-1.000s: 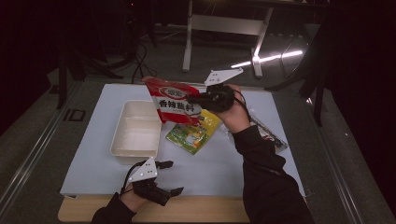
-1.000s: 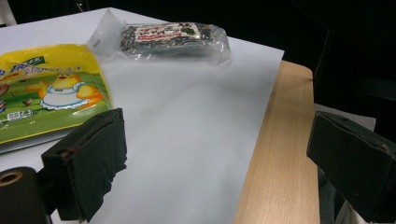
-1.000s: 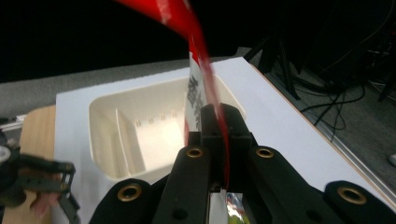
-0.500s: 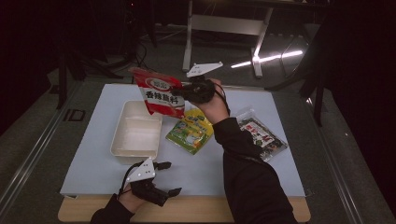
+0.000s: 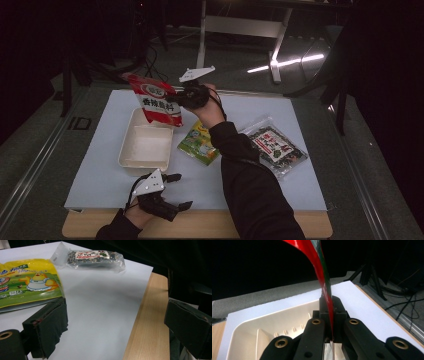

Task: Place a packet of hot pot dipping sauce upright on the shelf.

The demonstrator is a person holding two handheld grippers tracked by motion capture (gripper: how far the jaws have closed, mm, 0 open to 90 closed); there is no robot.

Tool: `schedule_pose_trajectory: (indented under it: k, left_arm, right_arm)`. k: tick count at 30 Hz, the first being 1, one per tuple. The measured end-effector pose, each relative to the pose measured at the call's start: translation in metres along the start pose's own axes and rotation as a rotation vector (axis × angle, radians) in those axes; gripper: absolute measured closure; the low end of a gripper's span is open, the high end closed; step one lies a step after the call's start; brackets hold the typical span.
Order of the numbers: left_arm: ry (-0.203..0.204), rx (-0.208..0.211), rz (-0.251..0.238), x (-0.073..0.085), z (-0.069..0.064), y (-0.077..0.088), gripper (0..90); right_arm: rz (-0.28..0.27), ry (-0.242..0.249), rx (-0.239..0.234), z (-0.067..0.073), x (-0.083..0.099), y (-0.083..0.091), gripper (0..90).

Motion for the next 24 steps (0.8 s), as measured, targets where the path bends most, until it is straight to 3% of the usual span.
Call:
schedule_pose_trajectory:
  k: [12,24]
  left_arm:
    - [0.014,-0.001,-0.009,0.000,0.002,0.004,6.0]
    - [0.014,0.004,-0.008,0.001,0.000,0.005,6.0]
  right_arm:
    - [-0.020,0.021,-0.031,-0.008,-0.001,-0.035,90.0]
    - [-0.028,0.034,-0.005,-0.021,0.017,-0.050,90.0]
Point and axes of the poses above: each handheld gripper's, and its own axes: y roughly backward along the jaws, x roughly out of its underside, z roughly to its left, the point moved 9 cm from there along -y, roughly forward along the jaws, and after that the axes turned 13 degrees about -x, right-handed, at the moved point
